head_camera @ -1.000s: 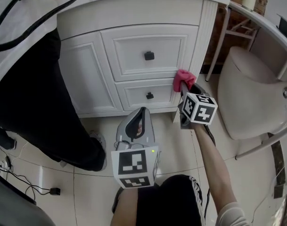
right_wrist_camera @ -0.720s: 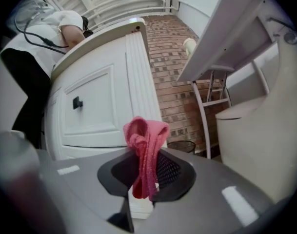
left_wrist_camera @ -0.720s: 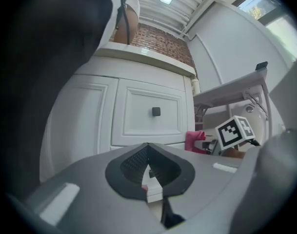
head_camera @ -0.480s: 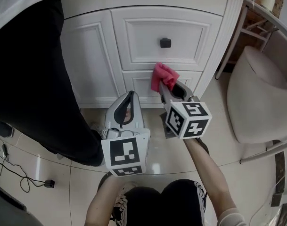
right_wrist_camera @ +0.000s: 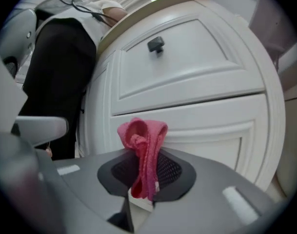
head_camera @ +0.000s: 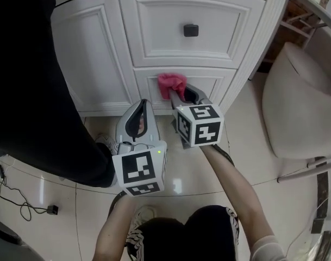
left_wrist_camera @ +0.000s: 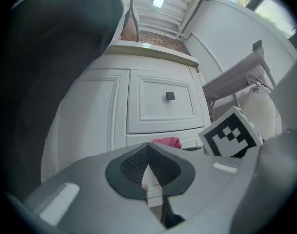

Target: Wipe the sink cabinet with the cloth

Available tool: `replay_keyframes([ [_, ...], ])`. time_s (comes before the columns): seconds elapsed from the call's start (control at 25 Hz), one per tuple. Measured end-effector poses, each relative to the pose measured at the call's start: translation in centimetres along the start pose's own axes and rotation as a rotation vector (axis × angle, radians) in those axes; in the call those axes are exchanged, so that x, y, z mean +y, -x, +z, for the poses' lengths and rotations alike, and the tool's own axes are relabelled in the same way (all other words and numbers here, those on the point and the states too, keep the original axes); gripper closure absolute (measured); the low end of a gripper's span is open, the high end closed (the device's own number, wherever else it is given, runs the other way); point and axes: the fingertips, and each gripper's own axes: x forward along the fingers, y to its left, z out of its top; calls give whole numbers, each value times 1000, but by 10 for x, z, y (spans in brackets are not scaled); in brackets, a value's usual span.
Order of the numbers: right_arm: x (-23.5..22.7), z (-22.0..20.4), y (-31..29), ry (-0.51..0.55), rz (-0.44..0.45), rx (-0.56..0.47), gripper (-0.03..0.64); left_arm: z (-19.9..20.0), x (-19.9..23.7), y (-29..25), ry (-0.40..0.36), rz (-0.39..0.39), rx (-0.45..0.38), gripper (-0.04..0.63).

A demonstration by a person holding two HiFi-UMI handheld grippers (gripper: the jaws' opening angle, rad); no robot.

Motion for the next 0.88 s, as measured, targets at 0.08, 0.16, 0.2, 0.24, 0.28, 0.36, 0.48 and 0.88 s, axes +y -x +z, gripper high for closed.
replay_keyframes([
  [0.08, -18, -2, 12, -34, -5, -8, 551, -13, -7, -4, 16, 7, 22, 578],
  [0.16, -29, -1, 22, -70, -10, -21, 551, -26, -14, -8, -6, 18, 51, 578],
  [0.2, -36, 0, 27, -90, -19, -30, 551, -31, -17, -10, -23, 17, 62, 578],
  [0.24, -43, 1, 32, -112, -35, -41, 551, -34, -22, -11, -36, 7, 67, 578],
  [0.28, -54, 2, 38, -129, -61, -52, 551, -35, -27, -13, -43, -7, 68, 578],
  [0.36, -83, 2, 50, -140, -133, -65, 554, -37, -34, -15, -43, -33, 63, 578],
  [0.48, -126, -6, 72, -133, -213, -61, 548, -39, -43, -17, -36, -58, 64, 579],
  [0.88, -151, -15, 121, -57, -291, -79, 554, -52, -40, -22, -77, -61, 32, 578],
])
